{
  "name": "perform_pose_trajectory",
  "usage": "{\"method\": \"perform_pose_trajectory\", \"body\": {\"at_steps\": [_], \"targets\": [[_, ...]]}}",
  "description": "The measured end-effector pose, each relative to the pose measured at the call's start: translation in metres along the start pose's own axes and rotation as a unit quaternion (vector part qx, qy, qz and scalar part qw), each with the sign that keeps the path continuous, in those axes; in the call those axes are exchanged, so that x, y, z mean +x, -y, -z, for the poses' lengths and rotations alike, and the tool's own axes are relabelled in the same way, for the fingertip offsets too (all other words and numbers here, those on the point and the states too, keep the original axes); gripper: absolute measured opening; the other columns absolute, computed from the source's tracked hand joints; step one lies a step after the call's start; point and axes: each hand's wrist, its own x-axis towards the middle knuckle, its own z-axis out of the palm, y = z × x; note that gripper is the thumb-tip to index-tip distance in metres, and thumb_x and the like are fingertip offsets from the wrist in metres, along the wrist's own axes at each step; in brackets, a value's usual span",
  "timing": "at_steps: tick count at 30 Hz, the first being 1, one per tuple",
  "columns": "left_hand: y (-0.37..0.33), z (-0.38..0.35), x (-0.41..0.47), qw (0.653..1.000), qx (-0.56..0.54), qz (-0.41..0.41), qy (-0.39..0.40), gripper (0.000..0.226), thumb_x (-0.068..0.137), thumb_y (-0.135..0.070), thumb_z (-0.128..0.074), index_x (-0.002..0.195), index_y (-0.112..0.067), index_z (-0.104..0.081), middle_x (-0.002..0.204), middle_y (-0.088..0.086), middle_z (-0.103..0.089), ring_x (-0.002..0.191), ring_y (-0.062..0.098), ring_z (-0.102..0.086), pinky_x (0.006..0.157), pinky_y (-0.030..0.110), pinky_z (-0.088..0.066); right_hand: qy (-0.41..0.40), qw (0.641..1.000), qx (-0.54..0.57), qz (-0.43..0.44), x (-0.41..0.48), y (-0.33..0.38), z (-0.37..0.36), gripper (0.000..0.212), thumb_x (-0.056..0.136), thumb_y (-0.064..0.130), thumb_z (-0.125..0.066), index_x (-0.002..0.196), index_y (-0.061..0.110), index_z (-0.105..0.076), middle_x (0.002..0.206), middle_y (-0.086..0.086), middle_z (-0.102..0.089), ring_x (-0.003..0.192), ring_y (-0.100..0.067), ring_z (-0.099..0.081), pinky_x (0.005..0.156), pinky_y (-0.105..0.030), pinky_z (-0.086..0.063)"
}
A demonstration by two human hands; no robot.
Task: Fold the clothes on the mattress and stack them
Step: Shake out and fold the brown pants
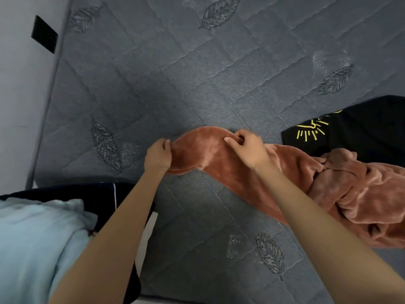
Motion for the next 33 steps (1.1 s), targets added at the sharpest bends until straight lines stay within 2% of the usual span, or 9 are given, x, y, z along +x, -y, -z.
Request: {"method": "perform_pose_trajectory", "body": {"at_steps": [3,7,10,12,15,22,27,31,33], "targets": [[0.008,-0.001,0.0,0.995,-0.025,0.097,0.001,0.043,0.104,-0.03,-0.035,0.112,0.005,-0.059,0.118,0.024,-0.061,0.113,0.039,-0.055,0.085,0.037,-0.039,-0.001,0.999,0.031,0.029,-0.001,0.007,-0.002,0.032,0.089,0.042,-0.068,0.105,0.015,-0.064,0.103,0.0,-0.069,0.1,-0.02,-0.061,0.091,-0.035,-0.046],[0.002,0.0,0.003,0.973,-0.061,0.194,0.111,0.056,0.1,-0.042,-0.043,0.133,0.002,-0.052,0.137,0.021,-0.052,0.127,0.034,-0.048,0.101,0.034,-0.038,0.048,0.997,-0.01,0.063,0.004,0.021,-0.004,0.051,0.092,0.045,-0.063,0.132,0.014,-0.054,0.131,-0.006,-0.061,0.124,-0.025,-0.053,0.109,-0.04,-0.037],[-0.01,0.006,0.004,0.955,-0.139,0.222,0.139,0.048,0.091,-0.045,-0.058,0.114,-0.003,-0.064,0.103,0.008,-0.067,0.105,0.028,-0.06,0.084,0.031,-0.043,0.076,0.995,-0.047,0.039,0.006,0.03,-0.004,0.048,0.093,0.049,-0.059,0.127,0.015,-0.057,0.122,-0.008,-0.066,0.116,-0.027,-0.057,0.103,-0.042,-0.041],[-0.018,0.012,0.005,0.959,-0.181,0.188,0.109,0.03,0.089,-0.037,-0.063,0.077,-0.011,-0.068,0.067,-0.001,-0.064,0.078,0.019,-0.061,0.073,0.027,-0.043,0.069,0.996,-0.046,0.03,0.008,0.032,-0.004,0.031,0.094,0.047,-0.059,0.093,0.016,-0.063,0.088,-0.005,-0.067,0.09,-0.027,-0.059,0.084,-0.038,-0.045],[-0.023,0.024,0.004,0.957,-0.276,0.094,-0.007,0.031,0.094,-0.026,-0.06,0.065,-0.015,-0.063,0.063,-0.003,-0.061,0.065,0.009,-0.057,0.063,0.024,-0.047,0.042,0.999,0.014,0.018,0.01,0.036,0.001,0.046,0.094,0.04,-0.061,0.064,0.009,-0.046,0.058,0.001,-0.045,0.065,-0.021,-0.045,0.062,-0.032,-0.031],[-0.026,0.045,0.021,0.946,-0.291,-0.048,-0.136,0.022,0.098,-0.014,-0.052,0.082,-0.008,-0.065,0.07,-0.01,-0.057,0.065,-0.005,-0.052,0.061,0.005,-0.04,0.027,0.999,0.016,0.037,0.028,0.057,-0.004,0.038,0.095,0.042,-0.06,0.077,0.009,-0.065,0.066,0.001,-0.058,0.072,-0.019,-0.055,0.074,-0.038,-0.045],[-0.019,0.051,0.037,0.957,-0.277,-0.046,-0.076,0.04,0.101,-0.02,-0.05,0.061,-0.014,-0.051,0.061,-0.003,-0.048,0.058,0.004,-0.044,0.053,0.011,-0.035,0.003,0.999,-0.022,0.03,0.035,0.058,-0.015,0.026,0.1,0.038,-0.051,0.1,0.02,-0.07,0.097,-0.003,-0.072,0.097,-0.025,-0.063,0.082,-0.035,-0.046],[-0.016,0.062,0.041,0.949,-0.308,-0.037,0.046,0.007,0.092,-0.012,-0.062,0.085,-0.011,-0.064,0.081,-0.004,-0.064,0.075,0.001,-0.058,0.066,0.009,-0.046,-0.009,1.0,-0.028,-0.01,0.04,0.056,-0.025,0.021,0.101,0.029,-0.049,0.108,0.021,-0.067,0.113,-0.002,-0.069,0.114,-0.027,-0.057,0.101,-0.042,-0.035],[-0.016,0.063,0.042,0.947,-0.309,-0.061,0.066,0.013,0.089,-0.002,-0.063,0.102,-0.005,-0.062,0.091,-0.002,-0.064,0.085,0.004,-0.059,0.073,0.008,-0.047,-0.015,1.0,-0.004,-0.024,0.042,0.059,-0.03,0.02,0.1,0.023,-0.05,0.111,0.021,-0.067,0.118,-0.001,-0.067,0.119,-0.025,-0.055,0.104,-0.041,-0.034]]}}
